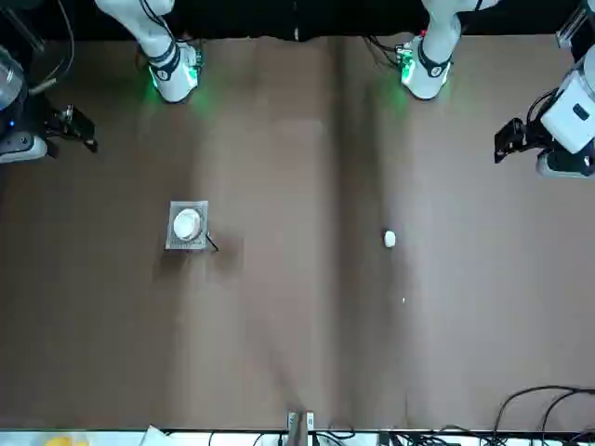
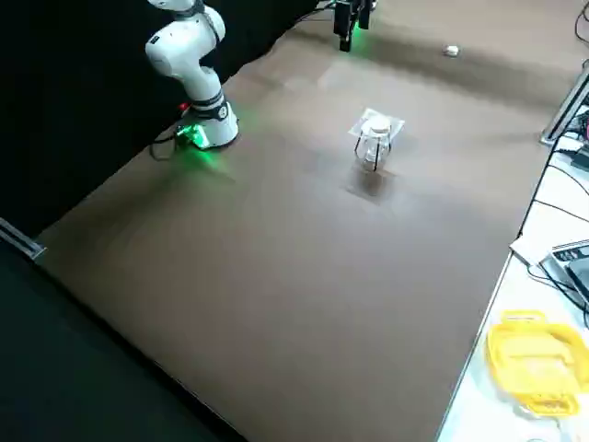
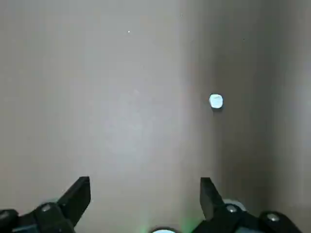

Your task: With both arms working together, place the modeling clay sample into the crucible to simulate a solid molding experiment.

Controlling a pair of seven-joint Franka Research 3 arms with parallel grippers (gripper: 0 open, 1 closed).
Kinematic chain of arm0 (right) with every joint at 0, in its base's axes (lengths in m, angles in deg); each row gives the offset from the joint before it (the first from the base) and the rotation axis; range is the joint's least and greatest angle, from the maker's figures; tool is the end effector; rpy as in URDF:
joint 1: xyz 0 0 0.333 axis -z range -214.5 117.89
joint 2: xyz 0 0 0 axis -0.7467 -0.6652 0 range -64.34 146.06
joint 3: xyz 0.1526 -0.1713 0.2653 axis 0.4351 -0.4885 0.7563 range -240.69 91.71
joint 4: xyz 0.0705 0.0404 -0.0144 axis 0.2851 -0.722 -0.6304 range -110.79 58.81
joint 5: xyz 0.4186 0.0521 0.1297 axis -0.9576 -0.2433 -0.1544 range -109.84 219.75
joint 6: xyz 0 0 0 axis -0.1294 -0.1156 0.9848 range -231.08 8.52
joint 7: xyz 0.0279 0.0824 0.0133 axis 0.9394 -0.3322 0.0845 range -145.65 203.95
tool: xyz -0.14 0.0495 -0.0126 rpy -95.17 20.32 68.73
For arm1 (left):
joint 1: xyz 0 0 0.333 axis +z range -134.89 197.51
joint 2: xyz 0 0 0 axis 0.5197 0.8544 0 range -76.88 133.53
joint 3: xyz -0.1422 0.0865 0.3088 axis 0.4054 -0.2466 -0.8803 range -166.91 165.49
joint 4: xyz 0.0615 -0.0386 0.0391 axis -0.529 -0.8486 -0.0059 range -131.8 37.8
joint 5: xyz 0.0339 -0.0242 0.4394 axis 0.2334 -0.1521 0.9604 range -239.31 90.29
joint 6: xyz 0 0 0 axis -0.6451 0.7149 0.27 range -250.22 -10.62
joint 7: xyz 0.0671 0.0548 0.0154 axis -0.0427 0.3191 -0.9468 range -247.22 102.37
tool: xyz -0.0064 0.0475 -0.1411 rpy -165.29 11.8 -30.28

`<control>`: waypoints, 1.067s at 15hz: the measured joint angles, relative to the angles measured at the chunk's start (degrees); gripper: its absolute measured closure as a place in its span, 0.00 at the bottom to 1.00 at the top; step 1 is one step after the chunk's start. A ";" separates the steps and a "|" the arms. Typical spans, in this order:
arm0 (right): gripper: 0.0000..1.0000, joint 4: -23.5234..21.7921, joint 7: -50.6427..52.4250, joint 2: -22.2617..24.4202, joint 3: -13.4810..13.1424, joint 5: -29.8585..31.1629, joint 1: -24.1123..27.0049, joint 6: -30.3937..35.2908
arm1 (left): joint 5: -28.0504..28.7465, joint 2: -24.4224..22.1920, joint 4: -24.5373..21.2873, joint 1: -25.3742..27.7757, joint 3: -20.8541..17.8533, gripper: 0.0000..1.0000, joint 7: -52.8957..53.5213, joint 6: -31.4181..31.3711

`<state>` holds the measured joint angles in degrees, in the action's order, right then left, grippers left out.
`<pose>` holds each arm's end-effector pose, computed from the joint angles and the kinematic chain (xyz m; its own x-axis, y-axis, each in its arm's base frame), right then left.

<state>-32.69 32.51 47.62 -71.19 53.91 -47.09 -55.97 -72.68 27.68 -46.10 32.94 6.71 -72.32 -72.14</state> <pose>0.5590 0.0247 0.6108 0.9951 0.0945 -0.0301 0.0941 -0.9955 -0.0132 0.5890 -0.0552 0.6138 0.9933 -0.1006 -0.0564 -0.1026 -0.9942 -0.0333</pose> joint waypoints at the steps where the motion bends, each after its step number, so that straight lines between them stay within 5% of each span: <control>1: 0.00 0.00 0.00 0.00 0.00 -0.02 0.00 -0.63 | 0.00 0.01 -0.07 -0.03 0.00 0.00 0.00 0.00; 8: 0.00 -0.60 0.03 -1.05 0.15 -0.07 -3.46 -0.76 | -0.17 5.52 -1.65 -1.26 0.52 0.00 -0.02 -3.11; 16: 0.01 -1.43 -0.55 -18.40 0.26 -0.28 -9.42 -6.00 | -0.22 20.47 -2.49 -7.23 2.59 0.00 -2.48 -13.09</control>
<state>-34.11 31.96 29.22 -70.94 53.63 -56.51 -61.97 -72.90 48.16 -48.59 25.71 9.30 -74.80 -85.23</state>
